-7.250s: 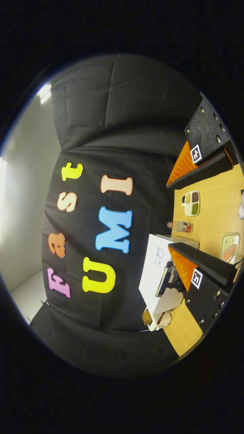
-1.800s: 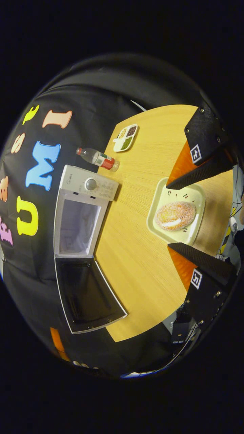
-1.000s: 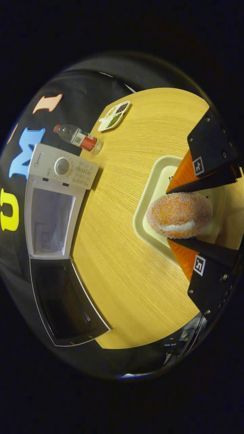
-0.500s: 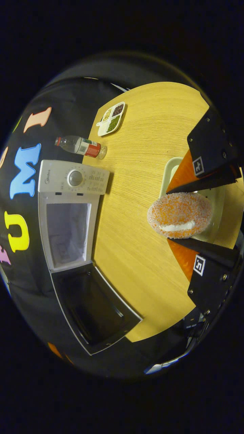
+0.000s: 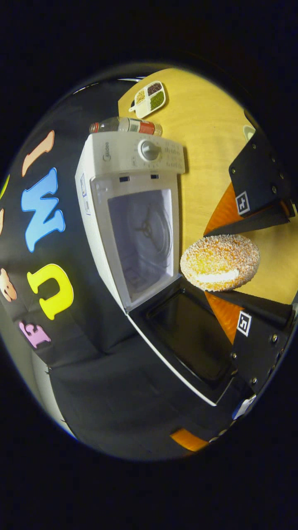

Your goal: Open the microwave oven with the left hand, put the food in, and close the microwave oven.

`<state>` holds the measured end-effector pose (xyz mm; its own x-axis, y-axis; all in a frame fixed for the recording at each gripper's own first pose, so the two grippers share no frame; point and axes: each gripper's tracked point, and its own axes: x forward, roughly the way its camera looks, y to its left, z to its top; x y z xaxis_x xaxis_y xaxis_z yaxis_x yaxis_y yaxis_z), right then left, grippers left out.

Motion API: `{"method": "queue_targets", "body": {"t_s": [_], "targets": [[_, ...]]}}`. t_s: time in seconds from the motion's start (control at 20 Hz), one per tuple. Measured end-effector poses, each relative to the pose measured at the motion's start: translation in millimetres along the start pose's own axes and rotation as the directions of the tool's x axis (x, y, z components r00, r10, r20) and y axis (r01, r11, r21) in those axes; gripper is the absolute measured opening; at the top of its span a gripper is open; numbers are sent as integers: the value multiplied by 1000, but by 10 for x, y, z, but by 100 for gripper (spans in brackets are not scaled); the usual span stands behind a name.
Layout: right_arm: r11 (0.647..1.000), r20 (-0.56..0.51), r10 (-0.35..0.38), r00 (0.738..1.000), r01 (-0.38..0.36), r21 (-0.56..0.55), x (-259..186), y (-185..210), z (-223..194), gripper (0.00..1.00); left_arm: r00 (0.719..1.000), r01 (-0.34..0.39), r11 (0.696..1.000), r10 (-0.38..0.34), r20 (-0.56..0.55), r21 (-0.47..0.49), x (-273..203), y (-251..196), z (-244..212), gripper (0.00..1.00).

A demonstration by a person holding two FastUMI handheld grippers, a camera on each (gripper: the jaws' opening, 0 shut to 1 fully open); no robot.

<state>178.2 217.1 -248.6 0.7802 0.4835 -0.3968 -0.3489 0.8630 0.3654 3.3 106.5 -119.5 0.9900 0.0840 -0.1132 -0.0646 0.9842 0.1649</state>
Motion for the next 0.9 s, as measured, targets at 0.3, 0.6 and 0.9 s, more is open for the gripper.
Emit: {"method": "queue_targets", "body": {"t_s": [0.3, 0.6, 0.9], "targets": [[971, 191, -109, 976, 63, 230, 882, -34, 465, 69, 1000, -17, 1000, 18, 25, -24, 116, 83, 16, 100], [913, 282, -295, 913, 183, 364, 1561, -459, 594, 69, 999, -5, 1000, 4, 43, 14, 258, 59, -152, 100], [887, 332, -419, 845, 304, 347, 1926, -763, 656, 69, 999, 2, 1000, -2, 45, -8, 421, 89, -261, 96]]}}
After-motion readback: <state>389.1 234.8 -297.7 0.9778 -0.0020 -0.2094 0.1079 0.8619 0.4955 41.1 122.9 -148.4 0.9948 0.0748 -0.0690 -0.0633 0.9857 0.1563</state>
